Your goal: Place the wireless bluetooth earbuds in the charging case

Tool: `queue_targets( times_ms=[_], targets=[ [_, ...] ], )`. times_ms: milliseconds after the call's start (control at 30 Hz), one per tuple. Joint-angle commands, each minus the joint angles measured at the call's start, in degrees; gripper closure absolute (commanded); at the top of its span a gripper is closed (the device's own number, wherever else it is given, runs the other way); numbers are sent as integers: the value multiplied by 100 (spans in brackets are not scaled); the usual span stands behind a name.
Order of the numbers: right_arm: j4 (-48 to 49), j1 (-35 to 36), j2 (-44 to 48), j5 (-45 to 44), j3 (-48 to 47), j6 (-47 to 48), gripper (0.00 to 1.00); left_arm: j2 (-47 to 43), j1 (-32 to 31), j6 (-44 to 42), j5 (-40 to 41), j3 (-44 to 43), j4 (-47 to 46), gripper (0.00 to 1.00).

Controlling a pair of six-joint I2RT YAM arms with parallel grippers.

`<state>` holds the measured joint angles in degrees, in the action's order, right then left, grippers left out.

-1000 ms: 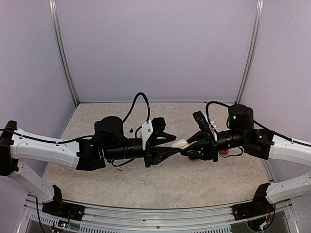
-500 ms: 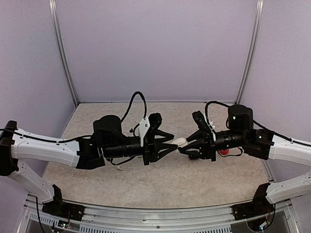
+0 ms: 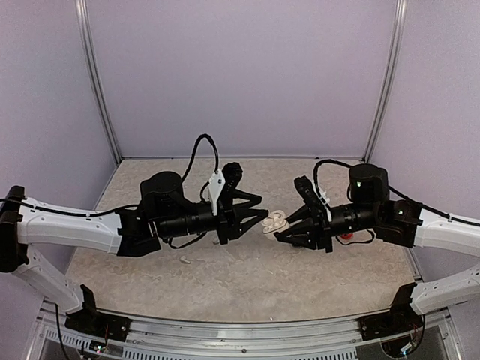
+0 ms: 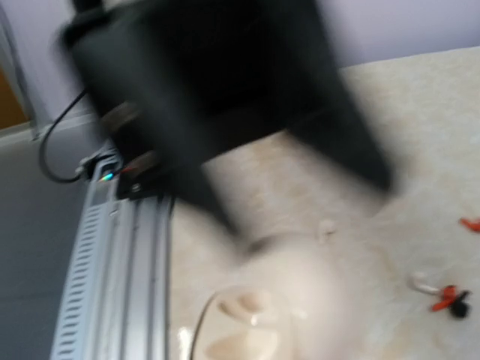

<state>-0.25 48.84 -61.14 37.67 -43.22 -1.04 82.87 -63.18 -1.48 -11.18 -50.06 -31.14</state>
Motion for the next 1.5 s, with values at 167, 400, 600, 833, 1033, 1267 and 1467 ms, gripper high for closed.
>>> queue_targets(
  times_ms=[167, 400, 600, 833, 1033, 1267, 1467],
  targets=[
    [-101, 213, 47, 398, 83, 201, 100, -122, 272, 26, 534, 72, -196, 58],
    [11, 209, 196, 155, 246, 150, 100, -364, 325, 73, 598, 345, -267, 54],
    [365, 214, 327, 43, 454, -120, 100, -725, 583, 764, 948, 704, 206, 53],
    [922, 205, 96, 181, 687, -337, 100, -1220, 868, 1932, 1635, 981, 1870, 48],
    [1019, 189, 4, 146, 693, -352, 100, -1633, 1064, 3542, 2375, 1260, 3238, 42],
    [998, 174, -107, 78, 705, -360, 100, -1527, 1268, 5158, 2213, 1692, 3843, 46],
    [1128, 172, -114, 85, 793, -394, 100, -1145, 1538, 5415, 2142, 1790, 3968, 49]
  ],
)
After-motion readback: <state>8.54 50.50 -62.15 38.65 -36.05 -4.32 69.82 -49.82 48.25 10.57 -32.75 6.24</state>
